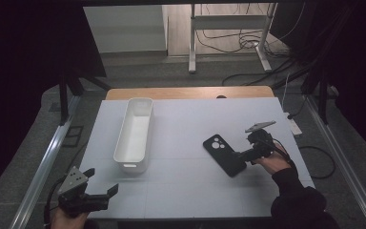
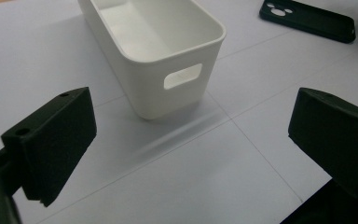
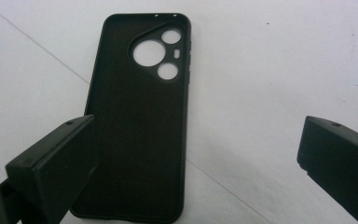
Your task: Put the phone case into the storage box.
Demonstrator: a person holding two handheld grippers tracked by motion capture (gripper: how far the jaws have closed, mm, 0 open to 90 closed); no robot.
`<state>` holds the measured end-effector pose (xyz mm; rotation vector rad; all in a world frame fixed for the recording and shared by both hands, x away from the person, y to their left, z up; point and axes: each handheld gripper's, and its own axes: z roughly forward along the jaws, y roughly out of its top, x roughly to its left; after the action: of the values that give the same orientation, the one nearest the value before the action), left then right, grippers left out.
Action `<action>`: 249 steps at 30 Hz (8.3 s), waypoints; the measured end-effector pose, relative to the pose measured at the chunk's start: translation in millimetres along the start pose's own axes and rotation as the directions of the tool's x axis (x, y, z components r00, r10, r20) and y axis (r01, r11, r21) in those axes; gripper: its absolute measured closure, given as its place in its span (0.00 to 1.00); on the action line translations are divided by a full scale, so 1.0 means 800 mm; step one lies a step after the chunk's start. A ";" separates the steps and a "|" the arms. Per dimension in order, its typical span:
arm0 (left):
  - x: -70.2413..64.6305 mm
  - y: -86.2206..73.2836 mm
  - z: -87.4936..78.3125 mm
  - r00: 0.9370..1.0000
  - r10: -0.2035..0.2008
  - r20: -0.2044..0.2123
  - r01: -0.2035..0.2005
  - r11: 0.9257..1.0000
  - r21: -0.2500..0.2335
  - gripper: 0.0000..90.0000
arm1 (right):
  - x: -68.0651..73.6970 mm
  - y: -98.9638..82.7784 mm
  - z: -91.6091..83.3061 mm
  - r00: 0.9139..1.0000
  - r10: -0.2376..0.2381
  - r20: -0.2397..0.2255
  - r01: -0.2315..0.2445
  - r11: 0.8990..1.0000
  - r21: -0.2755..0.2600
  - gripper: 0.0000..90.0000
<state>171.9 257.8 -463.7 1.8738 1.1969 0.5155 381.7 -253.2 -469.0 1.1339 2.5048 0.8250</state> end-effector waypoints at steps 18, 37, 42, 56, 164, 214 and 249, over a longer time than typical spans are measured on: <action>0.001 0.000 0.000 1.000 -0.001 0.003 0.001 1.000 0.000 0.02 | 0.009 -0.013 0.027 1.000 -0.012 -0.008 0.012 0.999 0.046 0.00; 0.000 0.000 0.001 1.000 0.003 0.005 -0.003 1.000 0.001 0.02 | 0.004 -0.024 0.054 1.000 -0.009 -0.009 0.010 0.991 0.133 0.00; 0.001 0.000 0.000 1.000 -0.001 0.009 0.001 1.000 -0.002 0.02 | 0.004 -0.020 0.055 1.000 -0.007 -0.010 0.008 0.988 0.155 0.00; 0.001 0.000 0.001 1.000 0.002 0.009 -0.002 1.000 -0.002 0.02 | -0.005 -0.010 0.039 0.996 0.008 -0.084 0.006 0.986 0.166 0.75; -0.034 0.145 0.141 0.931 0.002 0.366 -0.009 1.000 0.018 0.00 | 0.054 0.010 -0.066 0.997 -0.057 -0.041 0.048 0.977 -0.209 0.98; -0.070 0.147 0.189 0.820 -0.135 0.557 0.106 0.991 0.085 0.00 | 0.136 0.032 -0.056 0.979 -0.181 -0.091 0.145 0.941 -0.305 0.98; -0.083 0.150 0.198 0.708 -0.224 0.670 0.145 0.974 0.174 0.77 | 0.166 0.033 -0.054 0.969 -0.234 -0.078 0.193 0.918 -0.346 0.98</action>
<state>317.6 108.2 -450.0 1.7568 0.8837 -0.3649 290.5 -156.1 -419.8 0.7023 2.3961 1.2270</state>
